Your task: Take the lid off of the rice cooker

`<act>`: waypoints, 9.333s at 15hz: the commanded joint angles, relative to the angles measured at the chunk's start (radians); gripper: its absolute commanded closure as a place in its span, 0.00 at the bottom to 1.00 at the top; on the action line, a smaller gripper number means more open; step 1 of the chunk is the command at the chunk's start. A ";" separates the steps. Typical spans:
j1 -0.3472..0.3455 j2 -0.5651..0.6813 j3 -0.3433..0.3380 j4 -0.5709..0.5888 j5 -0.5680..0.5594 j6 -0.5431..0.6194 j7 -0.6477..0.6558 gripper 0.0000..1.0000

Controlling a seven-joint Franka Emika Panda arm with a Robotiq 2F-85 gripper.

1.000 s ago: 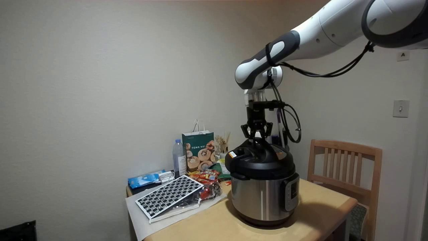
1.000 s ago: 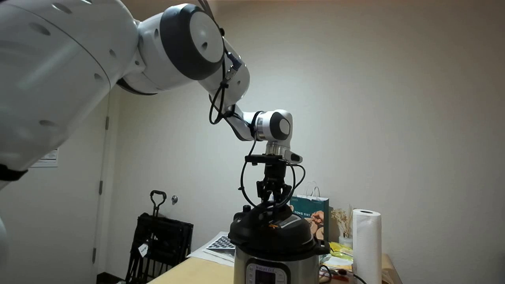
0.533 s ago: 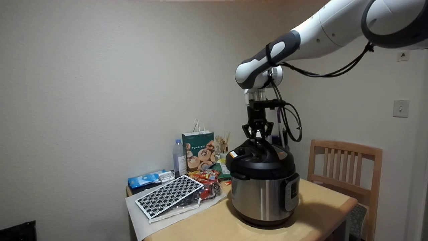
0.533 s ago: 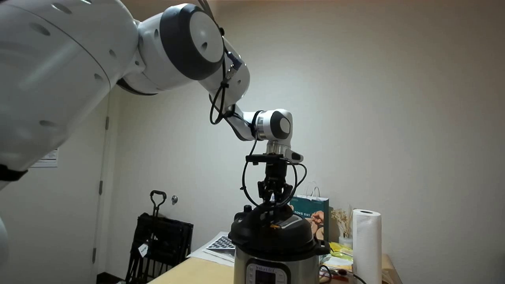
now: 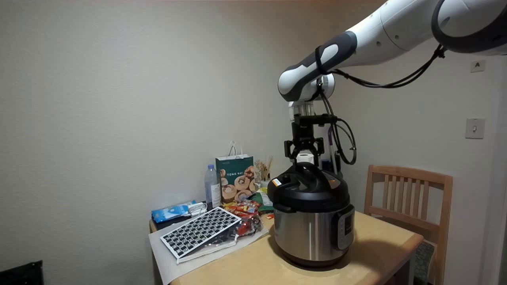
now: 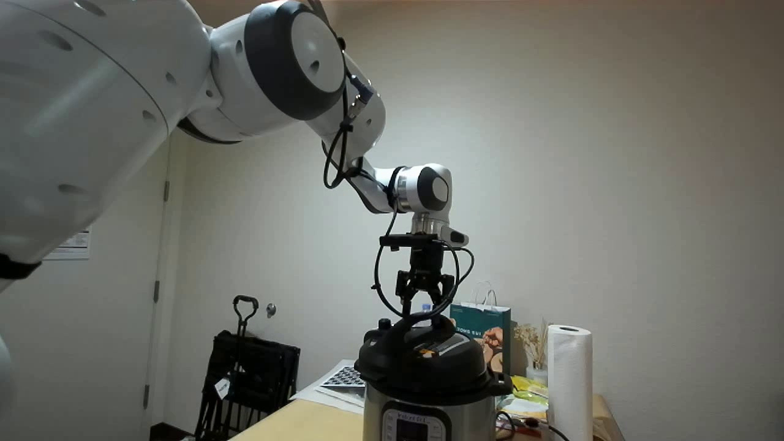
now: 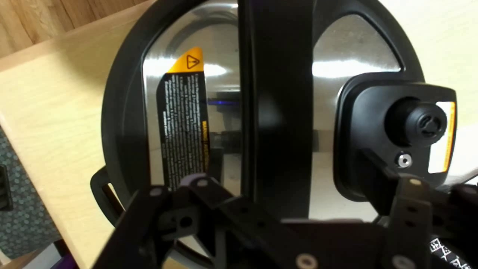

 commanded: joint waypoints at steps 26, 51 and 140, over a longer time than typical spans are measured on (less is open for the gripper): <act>-0.014 -0.015 0.012 -0.009 0.024 -0.009 -0.025 0.33; -0.020 -0.015 0.015 -0.008 0.038 -0.023 -0.030 0.38; -0.024 -0.042 0.001 -0.029 0.066 0.035 -0.001 0.89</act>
